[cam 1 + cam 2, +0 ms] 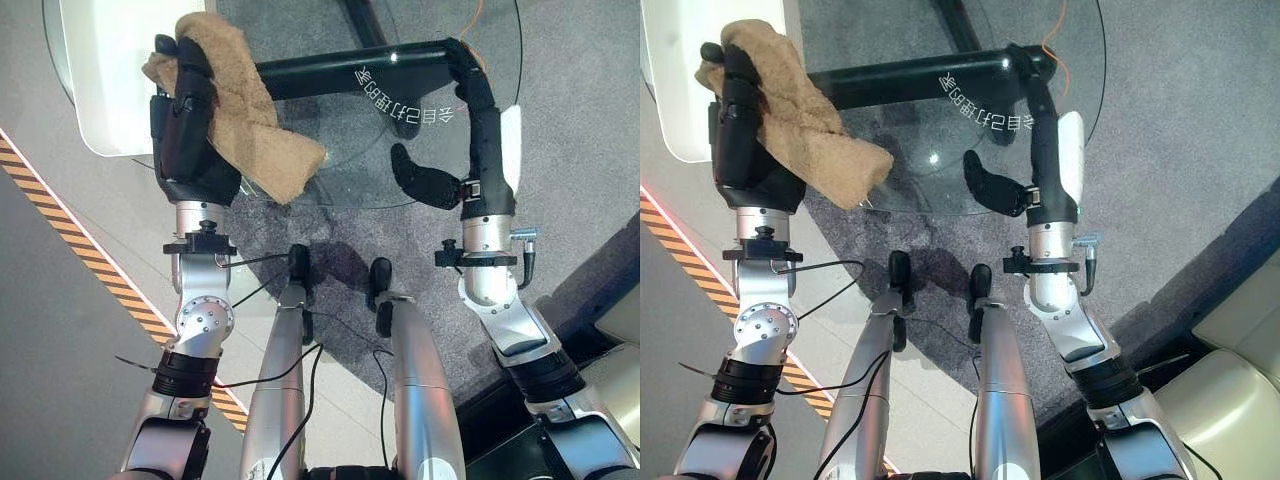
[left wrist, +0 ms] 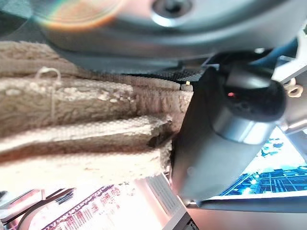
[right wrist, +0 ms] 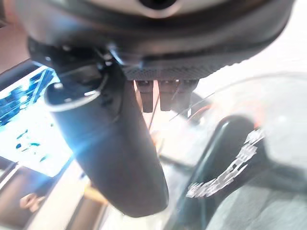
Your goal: Wipe the table with a cloth and put it in the basket.
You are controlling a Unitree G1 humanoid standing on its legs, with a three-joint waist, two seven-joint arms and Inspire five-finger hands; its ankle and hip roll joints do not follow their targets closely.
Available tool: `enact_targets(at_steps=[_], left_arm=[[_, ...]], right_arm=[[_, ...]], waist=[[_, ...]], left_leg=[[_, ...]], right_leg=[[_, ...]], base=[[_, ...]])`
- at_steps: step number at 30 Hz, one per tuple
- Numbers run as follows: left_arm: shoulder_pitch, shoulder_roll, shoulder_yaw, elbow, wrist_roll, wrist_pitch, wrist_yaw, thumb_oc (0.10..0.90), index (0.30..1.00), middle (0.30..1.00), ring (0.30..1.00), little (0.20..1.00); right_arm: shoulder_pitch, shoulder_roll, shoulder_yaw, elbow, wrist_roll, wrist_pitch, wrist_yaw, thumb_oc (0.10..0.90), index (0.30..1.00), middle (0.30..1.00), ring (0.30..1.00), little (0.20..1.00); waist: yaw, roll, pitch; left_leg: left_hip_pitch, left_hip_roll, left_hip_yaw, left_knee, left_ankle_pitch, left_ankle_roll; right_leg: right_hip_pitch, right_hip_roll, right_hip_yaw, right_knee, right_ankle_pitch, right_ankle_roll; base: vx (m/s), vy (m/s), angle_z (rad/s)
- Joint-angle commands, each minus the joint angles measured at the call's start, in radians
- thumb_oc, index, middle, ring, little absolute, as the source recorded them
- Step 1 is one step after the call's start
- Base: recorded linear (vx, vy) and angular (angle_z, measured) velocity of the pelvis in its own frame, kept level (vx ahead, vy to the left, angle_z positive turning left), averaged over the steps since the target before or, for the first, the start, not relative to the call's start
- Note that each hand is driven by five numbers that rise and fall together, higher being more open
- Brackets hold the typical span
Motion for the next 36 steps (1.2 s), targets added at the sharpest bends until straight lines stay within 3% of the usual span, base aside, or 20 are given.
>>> enact_targets(at_steps=[1,8,16,25,31,36], left_arm=[[-0.059,0.023,0.077,-0.163,0.047,-0.127,-0.114,0.1,0.3,0.3,0.3,0.2],[-0.074,0.047,0.093,-0.12,0.071,-0.18,-0.074,0.1,0.3,0.3,0.3,0.2],[-0.133,0.09,0.111,-0.055,0.106,-0.236,0.008,0.1,0.3,0.3,0.3,0.2],[-0.255,0.154,0.109,0.053,0.206,-0.296,0.197,0.1,0.3,0.3,0.3,0.2],[-0.345,0.211,0.096,0.148,0.347,-0.325,0.373,0.1,0.3,0.3,0.3,0.2],[-0.444,0.277,0.069,0.306,0.429,-0.354,0.519,0.1,0.3,0.3,0.3,0.2]], right_arm=[[-0.027,0.003,-0.095,-0.062,-0.025,-0.068,-0.14,0.8,0.9,0.9,0.9,0.9],[-0.014,0.011,-0.109,0.103,0.017,-0.039,-0.246,0.8,0.9,0.9,0.9,0.9],[-0.009,0.001,-0.123,0.363,0.134,-0.078,-0.304,0.8,0.9,0.9,0.9,0.9],[-0.034,-0.014,-0.072,0.609,0.221,-0.108,-0.308,0.8,0.9,0.9,0.9,0.9],[-0.043,-0.02,-0.039,0.722,0.274,-0.121,-0.295,0.8,0.9,0.9,0.9,0.9],[-0.074,-0.042,-0.027,0.852,0.292,-0.15,-0.257,0.8,0.9,0.9,0.9,0.9]], waist=[[0.004,0.004,-0.029],[0.005,0.011,-0.029],[0.005,0.022,-0.029],[0.002,0.023,-0.029],[-0.005,0.021,-0.029],[-0.013,0.024,-0.029]], left_leg=[[0.045,-0.022,0.078,0.071,-0.128,0.06],[0.053,-0.021,0.079,0.074,-0.137,0.062],[0.056,-0.018,0.08,0.085,-0.147,0.061],[0.045,-0.013,0.083,0.102,-0.155,0.061],[0.039,-0.007,0.088,0.111,-0.161,0.059],[0.028,-0.001,0.092,0.124,-0.167,0.058]], right_leg=[[0.055,0.04,-0.028,-0.113,0.057,0.029],[0.06,0.039,-0.026,-0.108,0.052,0.028],[0.063,0.041,-0.02,-0.094,0.042,0.026],[0.056,0.04,-0.021,-0.087,0.039,0.018],[0.054,0.041,-0.02,-0.089,0.039,0.015],[0.046,0.042,-0.016,-0.085,0.035,0.014]], base=[[0.0,0.0,0.0],[0.01,0.006,-0.05],[0.01,0.003,-0.03],[0.0,0.0,0.0],[0.0,0.0,0.0],[0.0,0.0,0.0]])
